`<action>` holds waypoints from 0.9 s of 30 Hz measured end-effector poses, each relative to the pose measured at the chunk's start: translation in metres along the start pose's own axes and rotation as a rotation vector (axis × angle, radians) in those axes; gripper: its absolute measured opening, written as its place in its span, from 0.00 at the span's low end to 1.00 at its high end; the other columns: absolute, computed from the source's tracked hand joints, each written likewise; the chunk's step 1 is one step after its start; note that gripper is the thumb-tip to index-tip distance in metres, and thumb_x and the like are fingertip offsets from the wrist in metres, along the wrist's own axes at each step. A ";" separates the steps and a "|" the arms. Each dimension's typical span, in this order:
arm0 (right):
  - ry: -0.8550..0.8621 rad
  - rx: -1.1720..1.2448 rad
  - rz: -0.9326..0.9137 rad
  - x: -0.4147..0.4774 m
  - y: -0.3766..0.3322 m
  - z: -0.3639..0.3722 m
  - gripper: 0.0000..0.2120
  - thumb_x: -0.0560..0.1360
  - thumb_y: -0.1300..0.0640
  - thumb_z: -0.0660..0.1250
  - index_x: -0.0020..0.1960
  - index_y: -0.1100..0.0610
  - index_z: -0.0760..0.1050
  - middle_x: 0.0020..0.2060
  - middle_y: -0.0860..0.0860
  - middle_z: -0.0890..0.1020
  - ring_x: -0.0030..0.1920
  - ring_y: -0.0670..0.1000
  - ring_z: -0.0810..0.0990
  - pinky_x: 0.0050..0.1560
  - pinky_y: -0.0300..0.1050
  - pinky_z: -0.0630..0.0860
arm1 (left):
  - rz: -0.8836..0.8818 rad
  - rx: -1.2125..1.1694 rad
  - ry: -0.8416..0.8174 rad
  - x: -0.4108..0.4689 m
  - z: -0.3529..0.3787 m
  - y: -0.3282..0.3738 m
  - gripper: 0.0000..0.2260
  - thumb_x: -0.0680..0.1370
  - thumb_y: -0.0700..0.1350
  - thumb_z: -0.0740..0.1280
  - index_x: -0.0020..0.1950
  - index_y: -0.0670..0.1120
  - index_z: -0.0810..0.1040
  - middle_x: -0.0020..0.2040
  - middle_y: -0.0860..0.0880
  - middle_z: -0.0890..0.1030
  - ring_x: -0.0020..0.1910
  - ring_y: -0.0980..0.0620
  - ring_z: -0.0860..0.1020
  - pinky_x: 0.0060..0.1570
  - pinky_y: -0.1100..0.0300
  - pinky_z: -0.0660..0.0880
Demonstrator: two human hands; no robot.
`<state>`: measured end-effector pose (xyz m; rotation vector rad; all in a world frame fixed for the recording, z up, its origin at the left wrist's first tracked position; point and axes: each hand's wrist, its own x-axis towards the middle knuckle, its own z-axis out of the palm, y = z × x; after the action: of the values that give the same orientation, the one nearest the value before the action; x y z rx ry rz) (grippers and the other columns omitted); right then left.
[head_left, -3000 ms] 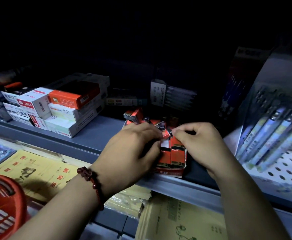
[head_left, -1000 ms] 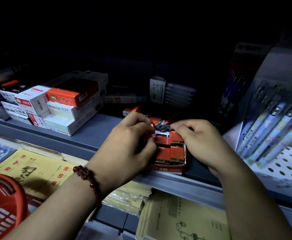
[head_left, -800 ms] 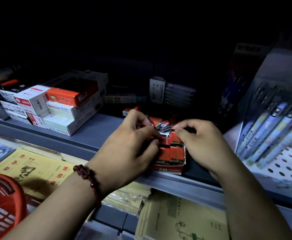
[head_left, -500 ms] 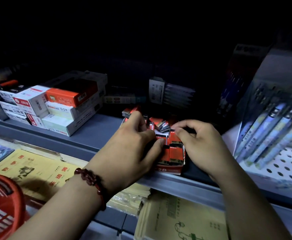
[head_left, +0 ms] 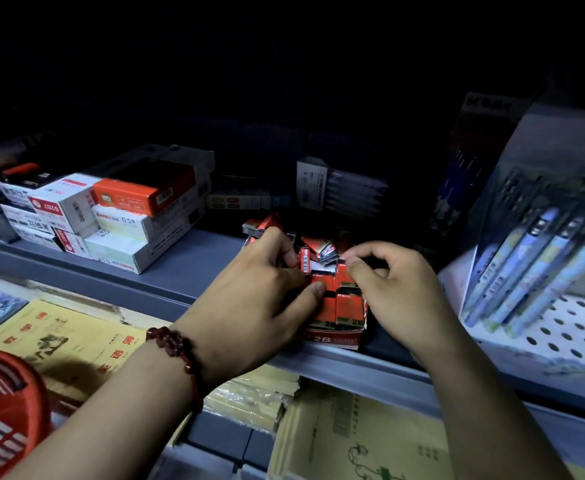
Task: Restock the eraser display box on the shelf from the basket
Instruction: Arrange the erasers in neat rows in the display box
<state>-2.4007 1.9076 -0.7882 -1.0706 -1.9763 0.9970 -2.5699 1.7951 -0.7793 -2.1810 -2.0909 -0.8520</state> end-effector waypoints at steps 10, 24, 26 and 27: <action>0.031 -0.055 -0.003 0.001 -0.004 0.001 0.07 0.80 0.53 0.66 0.48 0.46 0.83 0.31 0.50 0.84 0.31 0.52 0.80 0.36 0.46 0.77 | 0.009 0.028 -0.024 0.000 -0.003 -0.001 0.23 0.82 0.62 0.54 0.44 0.50 0.82 0.52 0.55 0.65 0.48 0.57 0.70 0.50 0.65 0.66; 0.081 -0.011 0.072 0.000 -0.012 0.000 0.06 0.79 0.50 0.67 0.49 0.46 0.83 0.39 0.49 0.87 0.40 0.51 0.85 0.48 0.54 0.82 | -0.015 0.024 -0.022 -0.001 -0.003 0.005 0.21 0.82 0.62 0.54 0.46 0.51 0.81 0.52 0.54 0.67 0.50 0.55 0.71 0.53 0.62 0.69; 0.051 -0.008 0.081 0.000 -0.015 0.002 0.05 0.77 0.46 0.70 0.48 0.46 0.83 0.33 0.52 0.85 0.35 0.54 0.84 0.41 0.53 0.81 | -0.013 0.019 -0.015 -0.001 -0.003 0.005 0.21 0.82 0.62 0.54 0.46 0.51 0.81 0.52 0.54 0.67 0.49 0.55 0.71 0.52 0.63 0.69; 0.038 -0.030 0.086 0.000 -0.017 0.003 0.06 0.76 0.45 0.72 0.47 0.47 0.82 0.31 0.50 0.84 0.33 0.52 0.82 0.37 0.49 0.78 | -0.008 0.023 -0.009 -0.001 -0.003 0.005 0.21 0.81 0.61 0.54 0.46 0.50 0.81 0.52 0.54 0.67 0.49 0.54 0.71 0.52 0.62 0.69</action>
<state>-2.4097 1.9000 -0.7750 -1.1907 -1.9346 0.9874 -2.5666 1.7928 -0.7755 -2.1706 -2.1045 -0.8162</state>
